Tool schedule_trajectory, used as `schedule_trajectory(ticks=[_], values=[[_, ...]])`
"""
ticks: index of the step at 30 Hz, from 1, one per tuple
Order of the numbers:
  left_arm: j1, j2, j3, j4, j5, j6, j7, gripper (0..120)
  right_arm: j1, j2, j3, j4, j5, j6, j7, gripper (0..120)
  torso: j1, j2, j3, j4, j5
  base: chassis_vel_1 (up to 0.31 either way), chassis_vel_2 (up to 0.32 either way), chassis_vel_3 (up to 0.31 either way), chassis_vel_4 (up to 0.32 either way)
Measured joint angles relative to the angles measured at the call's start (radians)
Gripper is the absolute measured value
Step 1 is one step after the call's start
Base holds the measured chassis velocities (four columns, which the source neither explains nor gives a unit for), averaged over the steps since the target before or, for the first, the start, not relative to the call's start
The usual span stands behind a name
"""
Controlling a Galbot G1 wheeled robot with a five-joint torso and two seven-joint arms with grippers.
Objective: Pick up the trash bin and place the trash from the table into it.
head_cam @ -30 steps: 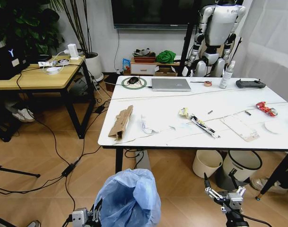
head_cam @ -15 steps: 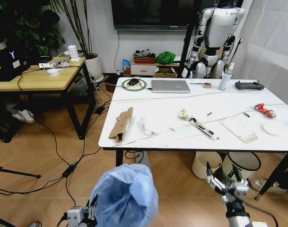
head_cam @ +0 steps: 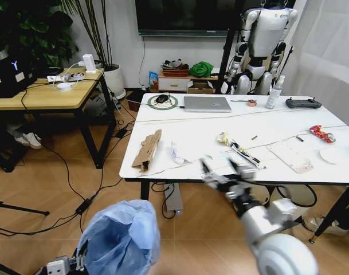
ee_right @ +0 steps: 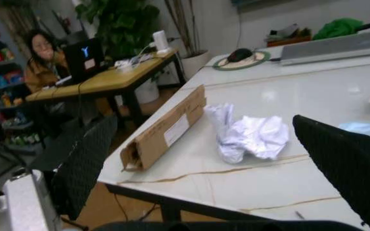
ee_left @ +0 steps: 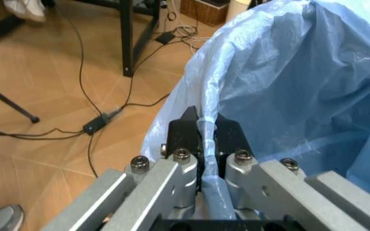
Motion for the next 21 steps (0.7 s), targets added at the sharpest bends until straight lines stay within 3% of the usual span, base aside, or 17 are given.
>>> schedule_trajectory(ticks=[5, 9, 14, 21], values=[[-0.008, -0.021, -0.058, -0.006, -0.045, 0.048, 0.014, 0, 0.159, -0.023, -0.101, -0.099, 0.038, 0.039, 0.023, 100, -0.001, -0.001, -0.001, -0.0001, 0.0000, 0.000, 0.000, 0.000, 0.000], [-0.016, -0.031, -0.098, -0.010, -0.066, 0.082, 0.018, 0, 0.305, 0.015, -0.185, -0.132, 0.064, -0.068, 0.110, 100, -0.001, -0.002, -0.001, -0.0001, -0.0001, 0.000, 0.000, 0.000, 0.000], [-0.033, -0.056, -0.129, -0.003, -0.068, 0.109, 0.019, 0, 0.477, 0.136, -0.312, -0.227, 0.147, -0.266, 0.254, 100, -0.001, -0.003, -0.002, 0.0002, -0.0004, 0.000, 0.000, 0.000, 0.000], [-0.039, -0.084, -0.128, -0.006, -0.048, 0.110, 0.019, 0, 0.553, 0.241, -0.356, -0.412, 0.149, -0.329, 0.299, 100, -0.002, -0.004, -0.002, -0.0001, -0.0003, 0.000, 0.000, 0.000, 0.000]])
